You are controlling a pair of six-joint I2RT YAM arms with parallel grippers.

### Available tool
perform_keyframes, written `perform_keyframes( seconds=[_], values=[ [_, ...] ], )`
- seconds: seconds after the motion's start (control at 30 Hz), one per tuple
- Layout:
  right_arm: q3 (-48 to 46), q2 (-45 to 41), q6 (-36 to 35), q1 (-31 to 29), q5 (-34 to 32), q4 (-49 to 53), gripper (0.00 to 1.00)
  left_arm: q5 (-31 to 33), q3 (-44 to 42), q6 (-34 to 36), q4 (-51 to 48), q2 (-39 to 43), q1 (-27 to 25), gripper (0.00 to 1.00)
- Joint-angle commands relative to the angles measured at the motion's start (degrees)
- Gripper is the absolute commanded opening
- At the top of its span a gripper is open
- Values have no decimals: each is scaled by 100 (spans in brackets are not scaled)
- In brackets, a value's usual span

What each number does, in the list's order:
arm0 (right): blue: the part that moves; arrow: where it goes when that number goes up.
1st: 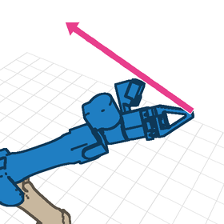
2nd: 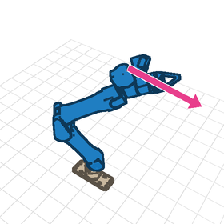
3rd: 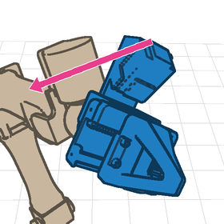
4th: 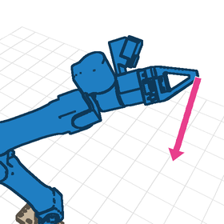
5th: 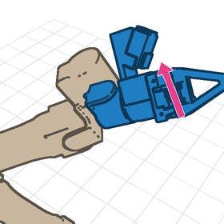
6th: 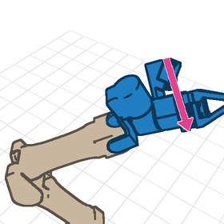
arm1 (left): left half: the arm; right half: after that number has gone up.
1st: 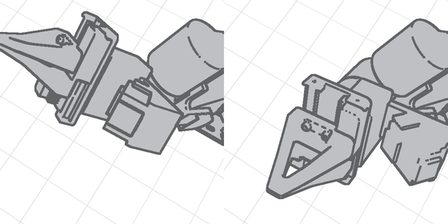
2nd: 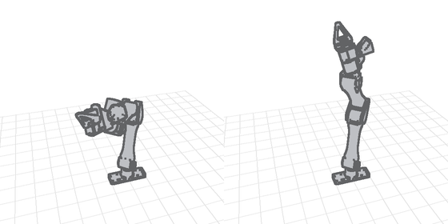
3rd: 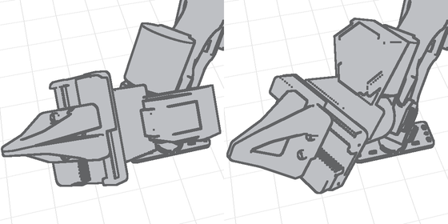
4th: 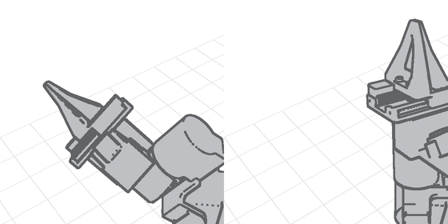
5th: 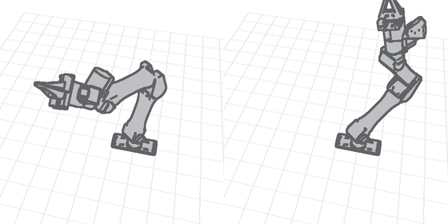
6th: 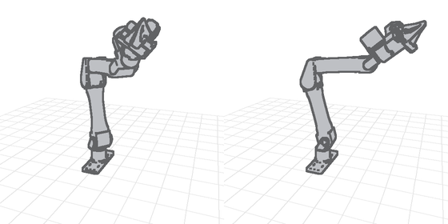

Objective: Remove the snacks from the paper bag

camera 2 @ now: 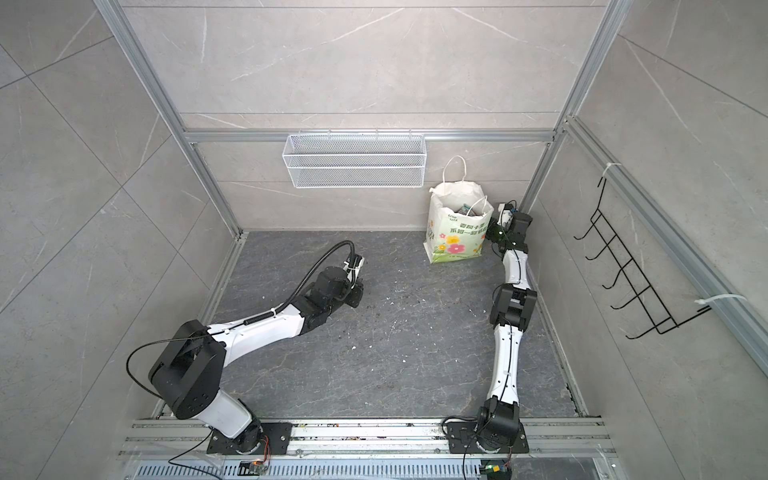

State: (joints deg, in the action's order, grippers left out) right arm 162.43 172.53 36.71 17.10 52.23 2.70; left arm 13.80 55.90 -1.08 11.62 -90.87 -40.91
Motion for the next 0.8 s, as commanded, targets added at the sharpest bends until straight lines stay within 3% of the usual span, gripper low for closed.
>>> perform_keyframes(
  seconds=[0.0,0.1,0.43,0.6,0.67,0.77],
  values=[
    [-56,-110,127,-206,915,-261,31,357,-302,204,619,495,-18,19],
    [-187,-216,25,-340,1150,-249,30,494,-603,273,774,782,73,24],
    [-243,-425,-365,-904,1771,275,29,573,-1365,288,877,1664,329,27],
    [-605,-864,-1517,-1249,1666,1566,26,605,-1563,210,879,1827,328,27],
    [-1028,-1180,-2128,-1383,1536,2036,25,626,-1630,163,851,1878,328,27],
    [-1956,-1690,-2355,-1476,1365,2093,25,704,-1769,108,910,1987,329,27]
  ],
)
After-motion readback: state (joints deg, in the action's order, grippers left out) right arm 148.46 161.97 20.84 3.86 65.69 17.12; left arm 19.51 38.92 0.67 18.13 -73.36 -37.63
